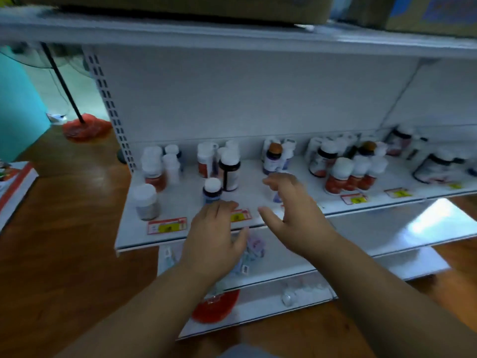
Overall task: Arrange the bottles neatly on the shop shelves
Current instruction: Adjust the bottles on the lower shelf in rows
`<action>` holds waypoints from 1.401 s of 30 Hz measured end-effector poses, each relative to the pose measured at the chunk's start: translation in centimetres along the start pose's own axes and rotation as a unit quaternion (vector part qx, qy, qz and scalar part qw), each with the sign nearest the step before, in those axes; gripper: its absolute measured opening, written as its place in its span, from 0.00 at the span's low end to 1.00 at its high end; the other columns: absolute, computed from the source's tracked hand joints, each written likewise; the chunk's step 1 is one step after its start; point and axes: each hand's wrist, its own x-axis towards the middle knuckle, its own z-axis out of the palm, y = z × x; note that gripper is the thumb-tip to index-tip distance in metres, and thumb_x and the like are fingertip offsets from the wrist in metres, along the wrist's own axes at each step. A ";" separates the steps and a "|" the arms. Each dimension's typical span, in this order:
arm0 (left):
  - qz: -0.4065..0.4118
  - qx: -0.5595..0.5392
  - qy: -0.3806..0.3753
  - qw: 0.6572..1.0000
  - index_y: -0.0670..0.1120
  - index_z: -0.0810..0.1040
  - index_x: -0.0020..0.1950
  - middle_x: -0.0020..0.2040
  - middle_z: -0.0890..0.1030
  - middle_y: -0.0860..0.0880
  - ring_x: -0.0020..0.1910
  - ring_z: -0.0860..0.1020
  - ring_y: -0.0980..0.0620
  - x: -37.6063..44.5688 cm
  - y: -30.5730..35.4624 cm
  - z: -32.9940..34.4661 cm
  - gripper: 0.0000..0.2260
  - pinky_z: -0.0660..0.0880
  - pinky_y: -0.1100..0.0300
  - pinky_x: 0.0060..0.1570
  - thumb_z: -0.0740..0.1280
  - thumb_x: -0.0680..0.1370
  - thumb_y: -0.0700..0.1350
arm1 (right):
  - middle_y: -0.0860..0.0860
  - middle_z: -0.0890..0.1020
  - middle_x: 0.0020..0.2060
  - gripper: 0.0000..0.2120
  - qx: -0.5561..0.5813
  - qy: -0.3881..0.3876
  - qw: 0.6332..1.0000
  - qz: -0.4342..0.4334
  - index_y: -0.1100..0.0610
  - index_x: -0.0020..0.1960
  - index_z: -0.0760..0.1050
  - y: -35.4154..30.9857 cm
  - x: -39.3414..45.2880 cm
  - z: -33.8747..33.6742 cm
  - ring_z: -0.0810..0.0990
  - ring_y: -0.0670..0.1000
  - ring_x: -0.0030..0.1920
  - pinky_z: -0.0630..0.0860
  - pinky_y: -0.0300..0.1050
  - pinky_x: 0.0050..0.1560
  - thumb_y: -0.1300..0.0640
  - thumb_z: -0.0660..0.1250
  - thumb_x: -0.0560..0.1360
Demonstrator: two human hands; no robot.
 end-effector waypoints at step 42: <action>-0.012 -0.166 -0.032 0.986 0.61 0.63 0.65 0.60 0.66 0.60 0.59 0.61 0.64 33.2 44.4 39.9 0.20 0.56 0.76 0.56 0.67 0.77 0.55 | 0.53 0.76 0.59 0.16 -0.088 -0.173 0.967 0.166 0.54 0.63 0.73 63.8 10.8 -32.3 0.75 0.53 0.59 0.66 0.39 0.51 0.49 0.63 0.78</action>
